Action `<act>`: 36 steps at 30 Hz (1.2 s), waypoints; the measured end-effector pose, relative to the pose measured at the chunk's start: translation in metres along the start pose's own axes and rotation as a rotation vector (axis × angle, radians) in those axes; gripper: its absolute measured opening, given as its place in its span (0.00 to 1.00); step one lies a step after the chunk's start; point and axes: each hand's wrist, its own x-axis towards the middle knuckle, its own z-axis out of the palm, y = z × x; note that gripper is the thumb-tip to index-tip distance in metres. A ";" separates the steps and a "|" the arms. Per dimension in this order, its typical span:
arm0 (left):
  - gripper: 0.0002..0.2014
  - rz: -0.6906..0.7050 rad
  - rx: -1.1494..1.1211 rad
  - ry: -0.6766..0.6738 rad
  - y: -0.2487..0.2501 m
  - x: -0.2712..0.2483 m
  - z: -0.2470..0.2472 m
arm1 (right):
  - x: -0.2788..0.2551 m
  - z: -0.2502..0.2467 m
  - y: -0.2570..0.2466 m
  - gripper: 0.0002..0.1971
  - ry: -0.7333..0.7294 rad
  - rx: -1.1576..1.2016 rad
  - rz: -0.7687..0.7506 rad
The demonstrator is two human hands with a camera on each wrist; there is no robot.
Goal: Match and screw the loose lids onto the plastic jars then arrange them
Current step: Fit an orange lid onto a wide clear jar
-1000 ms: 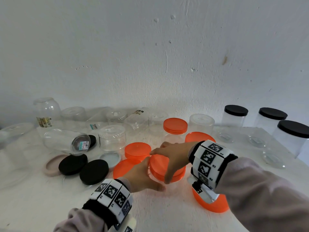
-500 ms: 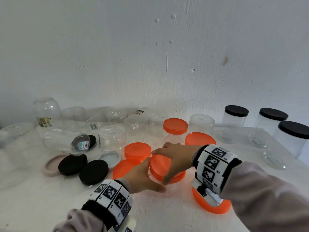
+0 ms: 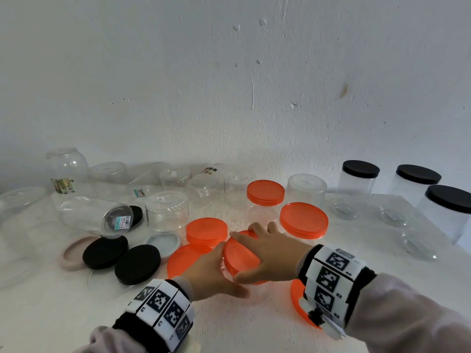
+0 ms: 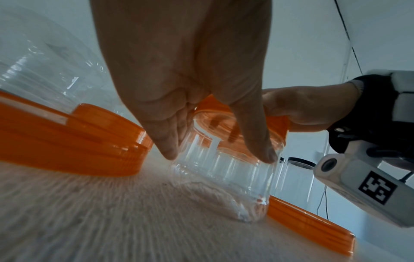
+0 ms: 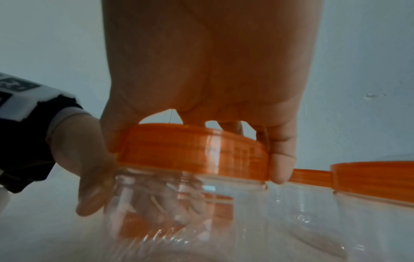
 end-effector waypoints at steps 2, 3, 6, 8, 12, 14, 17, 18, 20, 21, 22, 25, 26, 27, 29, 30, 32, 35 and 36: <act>0.56 0.005 -0.001 0.006 0.001 0.000 0.000 | -0.001 0.001 0.000 0.46 0.014 -0.004 0.001; 0.56 0.006 -0.001 0.010 0.001 -0.001 0.000 | -0.002 0.002 0.000 0.46 0.017 -0.007 0.001; 0.56 0.003 0.002 0.009 0.001 -0.002 0.000 | -0.001 0.002 -0.001 0.46 0.003 -0.003 0.002; 0.57 -0.009 0.001 0.002 0.002 -0.002 0.001 | -0.001 0.000 0.000 0.47 -0.014 0.009 0.005; 0.58 -0.041 0.040 -0.019 0.004 -0.002 0.000 | 0.000 -0.001 0.002 0.48 -0.044 0.032 0.002; 0.59 -0.058 0.088 -0.034 0.006 -0.002 -0.002 | 0.002 -0.003 0.003 0.49 -0.060 0.050 -0.001; 0.57 -0.080 0.176 -0.041 0.008 -0.003 -0.006 | 0.004 -0.009 0.006 0.50 -0.088 0.058 -0.006; 0.56 -0.088 0.206 -0.034 0.008 -0.004 -0.008 | 0.006 -0.011 0.008 0.50 -0.093 0.060 -0.014; 0.50 -0.099 0.280 -0.001 0.008 -0.002 -0.014 | 0.008 -0.015 0.012 0.49 -0.098 0.072 -0.028; 0.46 -0.097 0.324 0.023 0.008 -0.001 -0.018 | 0.010 -0.016 0.014 0.49 -0.097 0.077 -0.029; 0.42 -0.090 0.360 0.050 0.009 0.001 -0.022 | 0.012 -0.018 0.015 0.49 -0.095 0.082 -0.024; 0.35 -0.050 0.390 0.121 0.011 0.011 -0.035 | 0.020 -0.023 0.020 0.49 -0.085 0.086 0.021; 0.34 -0.038 0.398 0.136 0.011 0.015 -0.040 | 0.024 -0.025 0.021 0.49 -0.084 0.088 0.045; 0.34 -0.029 0.418 0.146 0.012 0.019 -0.045 | 0.027 -0.026 0.023 0.49 -0.083 0.090 0.072; 0.33 -0.020 0.485 0.148 0.012 0.029 -0.053 | 0.033 -0.029 0.026 0.49 -0.079 0.095 0.125; 0.33 -0.021 0.517 0.140 0.012 0.034 -0.057 | 0.036 -0.030 0.028 0.49 -0.078 0.096 0.146; 0.33 -0.029 0.567 0.112 0.010 0.046 -0.062 | 0.042 -0.033 0.032 0.49 -0.074 0.090 0.181; 0.35 -0.055 0.633 0.042 0.008 0.063 -0.068 | 0.051 -0.037 0.037 0.49 -0.076 0.078 0.229; 0.36 -0.064 0.656 0.018 0.006 0.069 -0.069 | 0.053 -0.039 0.039 0.49 -0.081 0.076 0.247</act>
